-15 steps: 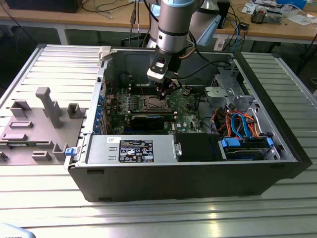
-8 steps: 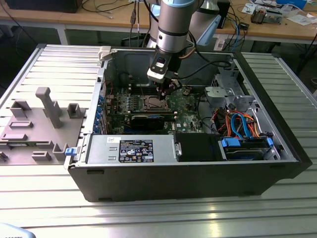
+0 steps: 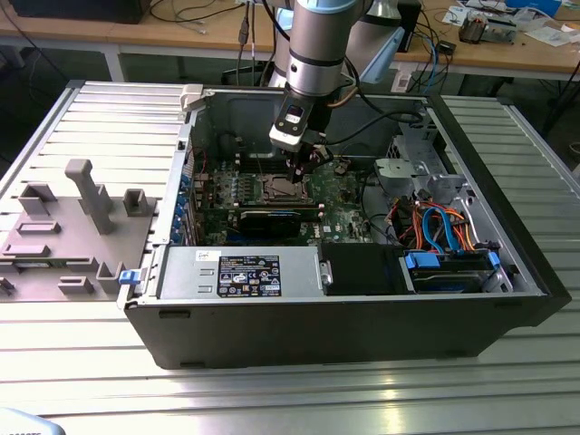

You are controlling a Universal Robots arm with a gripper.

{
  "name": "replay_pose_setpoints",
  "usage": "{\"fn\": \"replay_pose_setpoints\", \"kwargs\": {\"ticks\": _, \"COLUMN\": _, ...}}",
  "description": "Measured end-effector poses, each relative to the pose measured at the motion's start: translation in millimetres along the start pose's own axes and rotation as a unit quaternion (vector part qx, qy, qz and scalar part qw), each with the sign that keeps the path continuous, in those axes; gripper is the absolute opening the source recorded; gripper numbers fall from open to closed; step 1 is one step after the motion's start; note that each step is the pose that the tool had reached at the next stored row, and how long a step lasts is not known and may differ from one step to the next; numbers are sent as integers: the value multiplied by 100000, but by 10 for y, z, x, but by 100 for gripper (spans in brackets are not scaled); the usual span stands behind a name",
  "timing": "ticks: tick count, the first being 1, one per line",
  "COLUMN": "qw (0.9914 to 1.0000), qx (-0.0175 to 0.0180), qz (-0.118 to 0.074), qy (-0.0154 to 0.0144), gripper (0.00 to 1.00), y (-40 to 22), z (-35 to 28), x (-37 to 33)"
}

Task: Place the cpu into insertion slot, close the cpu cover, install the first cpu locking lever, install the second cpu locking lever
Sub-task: 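Install the first cpu locking lever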

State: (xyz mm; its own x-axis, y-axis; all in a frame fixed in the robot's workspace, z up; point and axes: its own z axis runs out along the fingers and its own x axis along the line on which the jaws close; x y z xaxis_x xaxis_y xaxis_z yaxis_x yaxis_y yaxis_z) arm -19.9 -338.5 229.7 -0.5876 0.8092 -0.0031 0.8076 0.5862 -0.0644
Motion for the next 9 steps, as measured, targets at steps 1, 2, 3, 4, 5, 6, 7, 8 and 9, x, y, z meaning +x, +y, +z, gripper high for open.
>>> {"fn": "replay_pose_setpoints", "kwargs": {"ticks": 1, "qw": 100000, "qx": 1, "qz": -27, "qy": -2, "gripper": 11, "y": 0, "z": 0, "x": 0}}
{"fn": "replay_pose_setpoints", "kwargs": {"ticks": 2, "qw": 100000, "qx": 2, "qz": -43, "qy": -4, "gripper": 11, "y": 0, "z": 0, "x": 0}}
{"fn": "replay_pose_setpoints", "kwargs": {"ticks": 3, "qw": 100000, "qx": 2, "qz": -65, "qy": -4, "gripper": 11, "y": 0, "z": 0, "x": 0}}
{"fn": "replay_pose_setpoints", "kwargs": {"ticks": 4, "qw": 100000, "qx": 3, "qz": -84, "qy": -4, "gripper": 11, "y": 0, "z": 0, "x": 0}}
{"fn": "replay_pose_setpoints", "kwargs": {"ticks": 5, "qw": 100000, "qx": 0, "qz": -99, "qy": -8, "gripper": 11, "y": 0, "z": 0, "x": 0}}
{"fn": "replay_pose_setpoints", "kwargs": {"ticks": 6, "qw": 100000, "qx": 1, "qz": -142, "qy": -7, "gripper": 11, "y": 0, "z": 1, "x": 0}}
{"fn": "replay_pose_setpoints", "kwargs": {"ticks": 7, "qw": 100000, "qx": -1, "qz": -162, "qy": -9, "gripper": 11, "y": 0, "z": 1, "x": 0}}
{"fn": "replay_pose_setpoints", "kwargs": {"ticks": 8, "qw": 100000, "qx": 3, "qz": -176, "qy": -9, "gripper": 11, "y": 0, "z": 1, "x": 0}}
{"fn": "replay_pose_setpoints", "kwargs": {"ticks": 9, "qw": 100000, "qx": 2, "qz": -207, "qy": -14, "gripper": 11, "y": 0, "z": 1, "x": 0}}
